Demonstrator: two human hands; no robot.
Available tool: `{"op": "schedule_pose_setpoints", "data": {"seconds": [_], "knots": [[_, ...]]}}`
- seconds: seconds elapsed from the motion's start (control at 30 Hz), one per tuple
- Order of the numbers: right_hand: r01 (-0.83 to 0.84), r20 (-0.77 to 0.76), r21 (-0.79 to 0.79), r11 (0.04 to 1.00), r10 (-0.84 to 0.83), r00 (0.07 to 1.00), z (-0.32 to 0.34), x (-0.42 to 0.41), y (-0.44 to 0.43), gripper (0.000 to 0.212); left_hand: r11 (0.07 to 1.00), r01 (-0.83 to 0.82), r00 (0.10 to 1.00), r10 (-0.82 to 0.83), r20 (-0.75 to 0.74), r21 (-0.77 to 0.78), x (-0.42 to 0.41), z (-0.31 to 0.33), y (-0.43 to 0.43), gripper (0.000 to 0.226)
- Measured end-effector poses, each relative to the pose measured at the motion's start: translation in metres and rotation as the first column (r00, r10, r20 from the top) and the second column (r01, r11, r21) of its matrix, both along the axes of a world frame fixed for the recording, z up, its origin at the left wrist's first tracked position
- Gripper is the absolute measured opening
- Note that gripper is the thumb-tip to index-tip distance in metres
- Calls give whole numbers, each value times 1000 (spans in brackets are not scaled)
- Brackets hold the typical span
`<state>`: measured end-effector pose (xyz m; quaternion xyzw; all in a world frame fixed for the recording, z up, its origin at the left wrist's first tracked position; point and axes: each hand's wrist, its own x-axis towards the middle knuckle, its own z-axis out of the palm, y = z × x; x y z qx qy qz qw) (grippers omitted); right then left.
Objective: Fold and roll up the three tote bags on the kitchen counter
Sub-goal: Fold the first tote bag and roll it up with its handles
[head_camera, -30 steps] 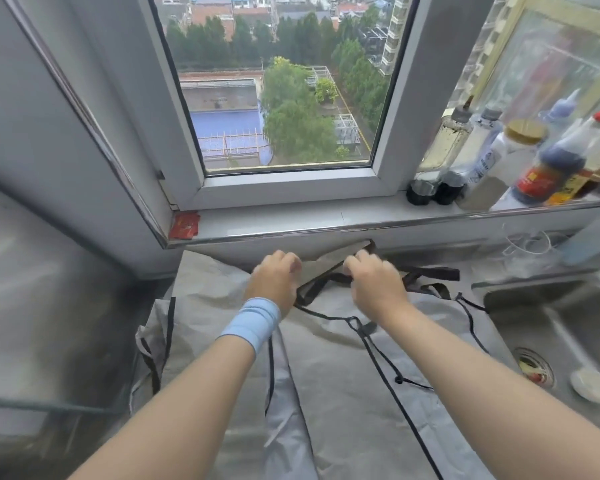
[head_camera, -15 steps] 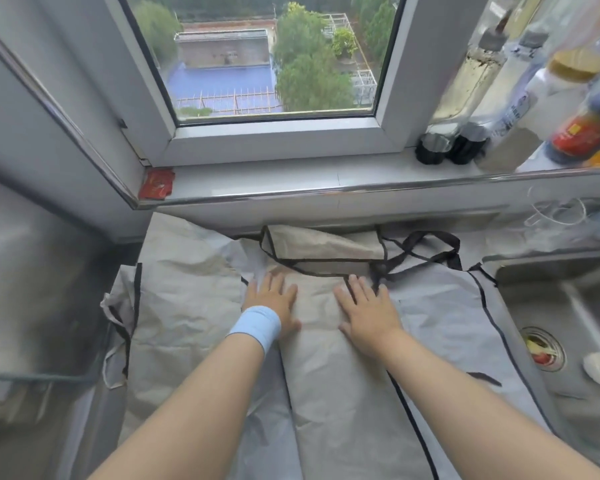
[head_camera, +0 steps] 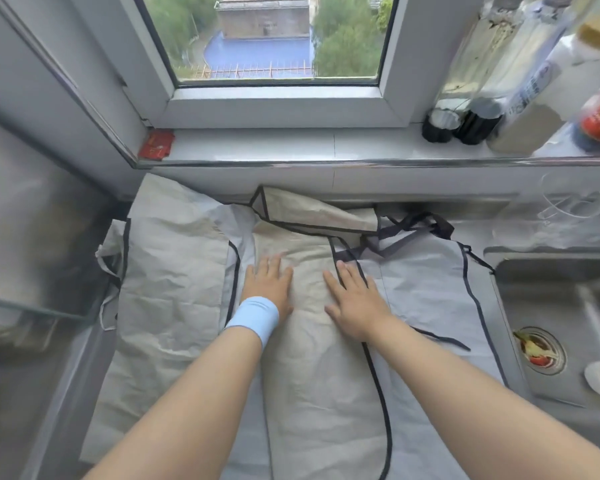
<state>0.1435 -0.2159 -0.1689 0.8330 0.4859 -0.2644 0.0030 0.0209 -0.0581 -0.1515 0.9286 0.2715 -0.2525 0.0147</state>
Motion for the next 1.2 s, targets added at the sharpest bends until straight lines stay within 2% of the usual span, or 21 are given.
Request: {"op": "schedule_pose_setpoints", "data": {"seconds": [0.13, 0.23, 0.3, 0.37, 0.43, 0.53, 0.67, 0.77, 0.93, 1.03, 1.1, 1.2], "knots": [[3, 91, 51, 999, -8, 996, 3, 2, -3, 63, 999, 33, 963, -26, 267, -23, -17, 6, -32, 39], [-32, 200, 177, 984, -4, 980, 3, -15, -32, 47, 992, 15, 955, 23, 296, -128, -36, 9, -63, 34], [-66, 247, 287, 956, -7, 969, 5, -30, -58, 33, 990, -16, 964, 52, 261, -141, -47, 10, -84, 50], [-59, 265, 360, 931, -41, 963, 8, -44, -81, 33, 989, -39, 979, 67, 192, -145, -53, 6, -100, 79], [-7, 251, 369, 929, -93, 963, 9, -64, -104, 35, 980, -44, 994, 61, 87, -192, -61, 2, -110, 108], [91, 198, 279, 956, -150, 969, 1, -98, -130, 45, 983, 104, 994, -106, -6, -151, -83, -3, -117, 136], [109, 158, 118, 987, -127, 979, -7, -132, -133, 60, 968, 230, 973, -232, -7, -102, -119, -4, -102, 141], [92, 135, 93, 991, -104, 985, 0, -149, -129, 67, 955, 287, 957, -290, -33, -76, -131, 1, -100, 137], [250, 176, -12, 968, -244, 954, 14, -149, -147, 63, 965, 226, 973, -215, 90, -137, -112, 9, -150, 102], [306, 93, -98, 947, -297, 950, 11, -140, -173, 61, 954, 232, 973, -229, 37, -188, -110, 3, -181, 107], [258, 50, -147, 955, -253, 966, 11, -131, -184, 64, 946, 266, 961, -275, -24, -182, -115, -3, -189, 111], [196, 28, -114, 974, -194, 981, 16, -119, -192, 67, 941, 297, 948, -312, -72, -165, -116, -2, -193, 121]]}}
